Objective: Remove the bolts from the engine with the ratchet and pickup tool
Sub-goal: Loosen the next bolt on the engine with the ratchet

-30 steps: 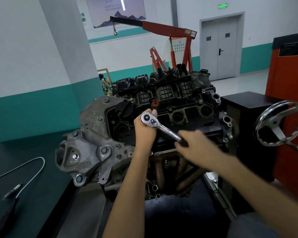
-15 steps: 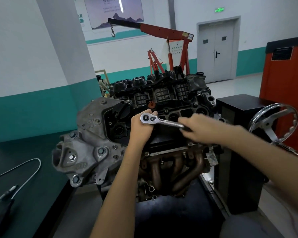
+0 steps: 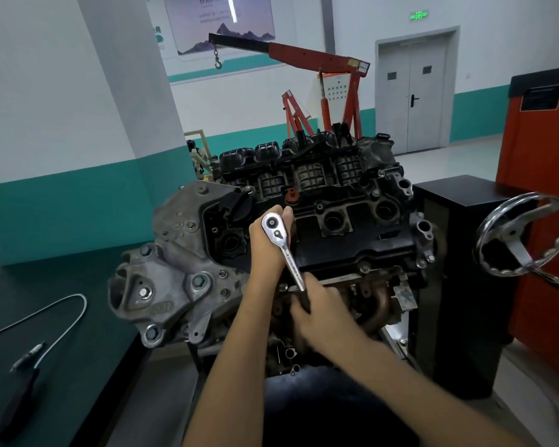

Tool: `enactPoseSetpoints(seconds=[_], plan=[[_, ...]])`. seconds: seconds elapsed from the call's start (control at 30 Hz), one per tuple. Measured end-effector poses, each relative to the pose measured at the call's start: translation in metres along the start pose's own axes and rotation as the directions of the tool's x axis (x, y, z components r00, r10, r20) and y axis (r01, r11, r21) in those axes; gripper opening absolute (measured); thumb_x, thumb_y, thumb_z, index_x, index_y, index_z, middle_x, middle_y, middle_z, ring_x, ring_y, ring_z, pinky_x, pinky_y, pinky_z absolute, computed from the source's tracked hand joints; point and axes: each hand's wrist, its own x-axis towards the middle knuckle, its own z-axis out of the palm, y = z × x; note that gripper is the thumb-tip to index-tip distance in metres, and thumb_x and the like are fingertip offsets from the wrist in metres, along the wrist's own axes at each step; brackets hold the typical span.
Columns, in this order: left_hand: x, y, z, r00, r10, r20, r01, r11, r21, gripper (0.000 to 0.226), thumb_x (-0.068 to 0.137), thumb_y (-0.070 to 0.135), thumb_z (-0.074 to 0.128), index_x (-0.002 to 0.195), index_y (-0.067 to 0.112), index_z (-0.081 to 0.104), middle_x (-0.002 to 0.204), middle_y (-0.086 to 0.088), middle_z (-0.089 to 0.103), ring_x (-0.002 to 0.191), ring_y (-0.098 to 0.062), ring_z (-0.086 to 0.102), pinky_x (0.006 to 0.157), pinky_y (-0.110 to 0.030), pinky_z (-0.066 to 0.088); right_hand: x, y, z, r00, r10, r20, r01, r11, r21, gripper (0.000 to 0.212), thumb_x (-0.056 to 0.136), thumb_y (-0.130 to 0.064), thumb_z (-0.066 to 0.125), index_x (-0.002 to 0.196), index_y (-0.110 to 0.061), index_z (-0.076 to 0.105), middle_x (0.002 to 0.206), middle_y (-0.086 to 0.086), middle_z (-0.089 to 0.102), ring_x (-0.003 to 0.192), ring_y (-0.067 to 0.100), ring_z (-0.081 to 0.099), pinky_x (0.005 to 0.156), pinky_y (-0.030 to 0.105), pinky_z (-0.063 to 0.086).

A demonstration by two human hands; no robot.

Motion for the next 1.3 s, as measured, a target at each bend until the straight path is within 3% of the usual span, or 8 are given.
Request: enactPoseSetpoints(seconds=[0.2,0.33,0.43,0.53,0.7,0.87,1.1,1.3], plan=[[0.003,0.002,0.001,0.997,0.012,0.077,-0.014,1.000,0.027,0.053,0.094,0.006,0.058,0.053,0.022,0.028,0.047,0.014,0.030,0.049,-0.002,0.027,0.050,-0.014,0.025,0.061,0.009,-0.127,0.939,-0.118,0.323,0.299,0.747,-0.594,0.008,0.090,-0.020,0.054,0.098,-0.019,0.051,0.066,-0.003,0.050,0.051,0.006,0.050,0.045,0.017,0.035],[-0.001,0.001,0.003,1.000,0.005,0.024,-0.004,0.998,-0.063,0.048,0.094,0.002,0.055,0.057,0.020,0.031,0.049,0.015,0.034,0.051,0.000,0.030,0.052,-0.011,0.029,0.085,-0.007,-0.148,0.920,-0.192,0.341,0.386,0.584,-0.714,0.015,0.090,-0.024,0.056,0.104,-0.020,0.051,0.063,-0.011,0.042,0.051,0.001,0.043,0.044,0.016,0.029],[-0.004,-0.003,0.005,0.999,-0.013,-0.043,0.008,0.993,-0.118,0.045,0.097,0.008,0.055,0.062,0.021,0.029,0.052,0.015,0.030,0.053,-0.001,0.026,0.052,-0.013,0.027,0.048,0.009,-0.104,0.971,-0.150,0.187,0.233,0.771,-0.593,0.017,0.089,-0.026,0.056,0.083,-0.026,0.040,0.066,-0.005,0.046,0.054,0.014,0.051,0.047,0.022,0.037],[-0.003,0.000,0.013,0.995,-0.048,-0.082,0.039,0.994,-0.103,0.048,0.096,0.007,0.057,0.061,0.025,0.029,0.059,0.016,0.029,0.056,-0.001,0.027,0.054,-0.013,0.030,0.005,0.016,-0.044,0.999,-0.040,0.019,0.042,0.985,-0.169,0.023,0.088,-0.021,0.058,0.075,-0.022,0.039,0.061,0.000,0.048,0.049,0.008,0.048,0.046,0.017,0.037],[-0.001,-0.002,0.005,1.000,0.008,0.004,-0.008,1.000,-0.005,0.051,0.097,0.008,0.056,0.060,0.023,0.023,0.056,0.013,0.021,0.055,-0.004,0.020,0.054,-0.021,0.021,-0.009,-0.003,0.015,0.999,0.044,-0.012,-0.041,0.983,0.179,0.006,0.087,-0.011,0.054,0.088,-0.014,0.050,0.066,0.010,0.055,0.050,0.014,0.053,0.047,0.023,0.044],[0.000,0.000,-0.001,0.993,0.017,0.116,-0.019,1.000,0.018,0.054,0.095,0.013,0.058,0.053,0.031,0.030,0.050,0.015,0.030,0.052,-0.002,0.027,0.052,-0.016,0.025,0.019,0.012,-0.071,0.982,-0.069,0.174,0.108,0.969,-0.223,0.020,0.084,-0.008,0.056,0.077,-0.024,0.046,0.063,-0.001,0.050,0.052,0.018,0.051,0.048,0.021,0.041],[-0.006,-0.004,-0.004,0.999,-0.018,0.042,0.020,0.998,-0.062,0.050,0.093,0.005,0.057,0.052,0.031,0.043,0.053,0.015,0.039,0.060,-0.004,0.036,0.063,-0.027,0.033,0.080,-0.010,-0.142,0.923,-0.232,0.308,0.385,0.535,-0.752,0.022,0.088,-0.024,0.057,0.109,-0.020,0.051,0.063,-0.012,0.034,0.058,0.016,0.043,0.055,0.027,0.037],[-0.011,-0.001,0.006,0.996,-0.074,-0.053,0.069,0.993,-0.093,0.049,0.095,0.016,0.060,0.057,0.031,0.031,0.055,0.013,0.029,0.061,-0.010,0.027,0.060,-0.028,0.027,0.000,0.008,-0.044,0.999,-0.034,-0.011,0.030,0.966,-0.257,0.017,0.088,-0.023,0.057,0.085,-0.023,0.040,0.064,-0.001,0.052,0.054,0.013,0.052,0.047,0.019,0.039]])
